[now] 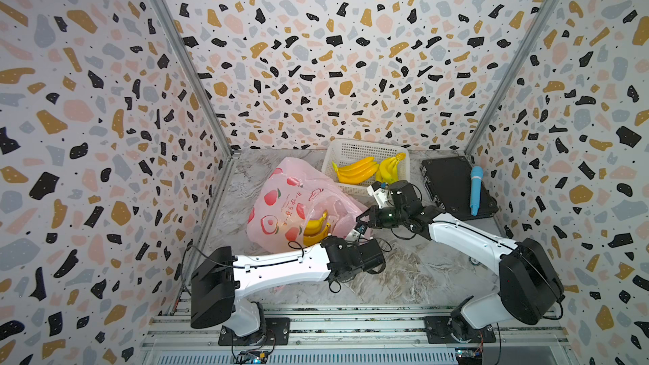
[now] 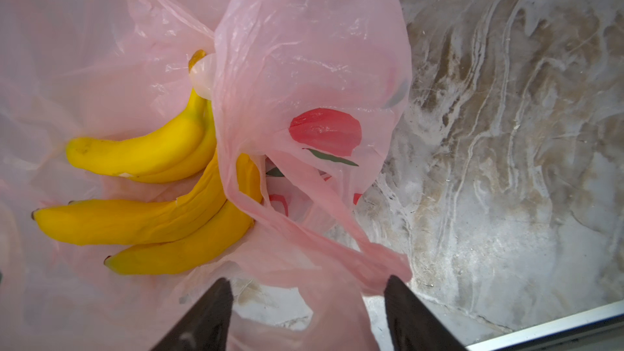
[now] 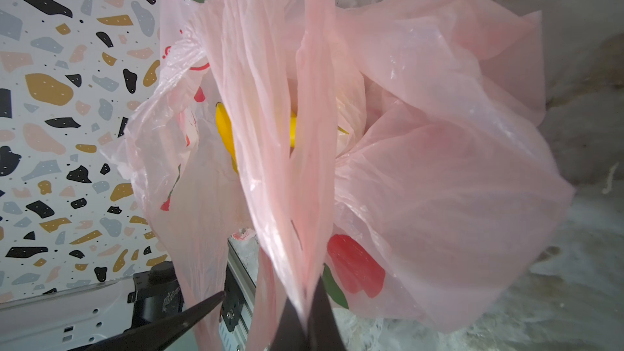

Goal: Place the banana into a plastic bag & tie a knot
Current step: Adjust the plastic bag at the center of the board.

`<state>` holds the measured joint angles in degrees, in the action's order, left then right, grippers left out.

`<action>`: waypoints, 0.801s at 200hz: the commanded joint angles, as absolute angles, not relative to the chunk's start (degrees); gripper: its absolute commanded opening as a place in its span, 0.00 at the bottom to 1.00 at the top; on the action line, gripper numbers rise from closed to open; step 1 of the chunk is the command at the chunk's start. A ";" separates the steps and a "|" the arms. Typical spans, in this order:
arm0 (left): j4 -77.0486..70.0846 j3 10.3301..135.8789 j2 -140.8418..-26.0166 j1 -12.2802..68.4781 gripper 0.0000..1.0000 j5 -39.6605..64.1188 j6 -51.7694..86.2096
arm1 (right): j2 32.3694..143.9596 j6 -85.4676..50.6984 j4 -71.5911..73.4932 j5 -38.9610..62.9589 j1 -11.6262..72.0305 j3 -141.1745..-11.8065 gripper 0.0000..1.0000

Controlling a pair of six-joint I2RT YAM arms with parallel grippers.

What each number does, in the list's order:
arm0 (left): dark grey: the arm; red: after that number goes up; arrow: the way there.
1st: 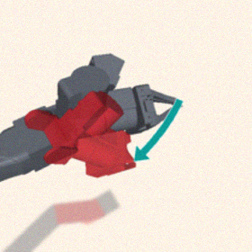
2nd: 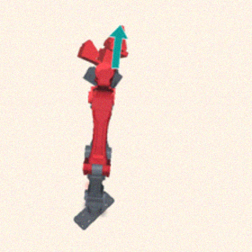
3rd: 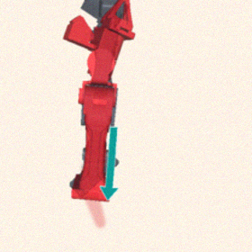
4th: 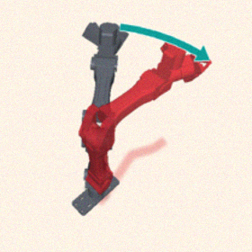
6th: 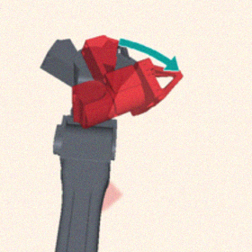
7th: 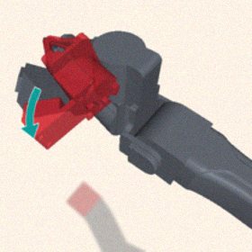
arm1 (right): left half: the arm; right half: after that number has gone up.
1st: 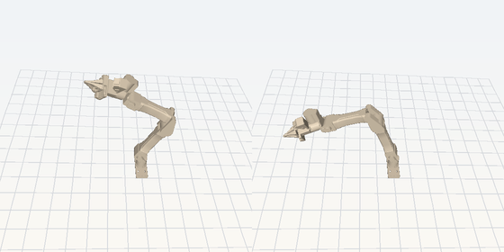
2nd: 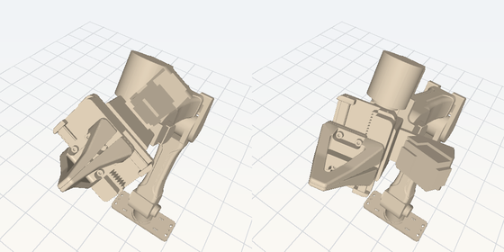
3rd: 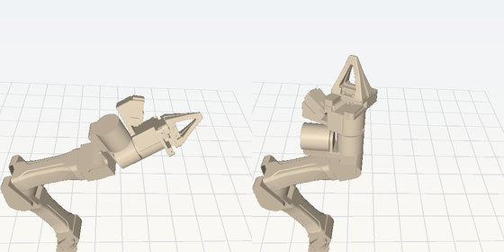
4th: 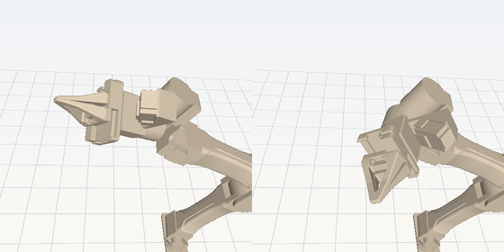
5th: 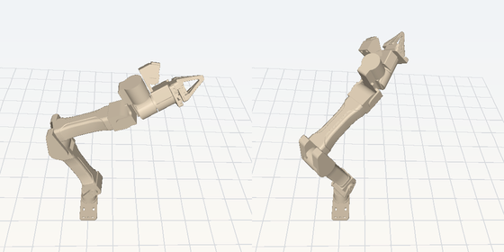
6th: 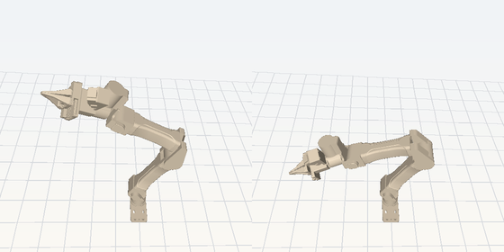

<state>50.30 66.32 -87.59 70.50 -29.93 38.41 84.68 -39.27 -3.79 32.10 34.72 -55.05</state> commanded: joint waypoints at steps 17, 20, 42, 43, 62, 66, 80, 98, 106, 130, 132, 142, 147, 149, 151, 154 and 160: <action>47.98 64.96 -88.42 70.03 0.54 -28.51 39.46 | 82.29 -43.57 -4.74 28.99 34.45 -56.60 0.00; 47.99 64.88 -88.43 69.97 0.48 -28.62 39.54 | 82.20 -43.89 -5.09 28.57 34.45 -56.68 0.00; 50.56 65.24 -87.84 68.78 0.12 -30.26 40.29 | 80.51 -45.70 -7.66 25.14 34.48 -57.00 0.00; 50.73 65.27 -87.78 68.71 0.11 -30.38 40.32 | 80.38 -45.75 -7.79 24.92 34.46 -57.02 0.00; 54.16 66.23 -84.38 67.17 0.00 -31.82 40.26 | 77.89 -46.23 -10.31 21.54 34.51 -57.60 0.00; 54.75 66.54 -83.41 66.73 0.00 -31.98 40.02 | 77.36 -46.28 -11.04 20.96 34.54 -57.92 0.00; 57.56 68.15 -79.58 64.89 0.00 -32.74 39.11 | 75.42 -46.23 -12.86 19.17 34.54 -59.11 0.00; 60.52 70.99 -73.97 61.95 0.00 -33.44 36.68 | 72.83 -46.39 -14.32 16.63 34.63 -60.91 0.00; 61.35 72.68 -71.63 60.42 0.00 -33.11 34.94 | 71.68 -46.49 -14.63 15.82 34.84 -61.86 0.00; 63.83 80.04 -67.24 55.94 0.00 -32.39 29.51 | 68.91 -46.74 -15.52 13.75 35.37 -65.83 0.00; 64.08 80.70 -67.11 55.62 0.00 -32.35 29.09 | 68.73 -46.69 -15.66 13.59 35.41 -66.38 0.00; 65.17 84.80 -66.67 53.80 0.00 -31.93 26.57 | 68.23 -46.77 -16.53 13.03 35.66 -68.75 0.00; 65.74 86.96 -66.83 52.96 0.00 -31.78 25.30 | 68.04 -46.92 -16.92 12.80 35.68 -69.90 0.00; 66.03 87.75 -66.91 52.64 0.00 -31.87 24.94 | 67.97 -47.00 -17.04 12.76 35.75 -70.39 0.00; 66.38 88.62 -67.00 52.34 0.00 -32.01 24.38 | 67.90 -47.06 -17.09 12.70 35.77 -70.86 0.00; 66.87 90.08 -67.22 51.95 0.00 -32.14 23.69 | 67.86 -47.14 -17.21 12.66 35.84 -71.53 0.00; 67.93 92.93 -67.71 51.20 0.00 -32.55 22.26 | 67.77 -47.26 -17.40 12.66 35.90 -72.92 0.00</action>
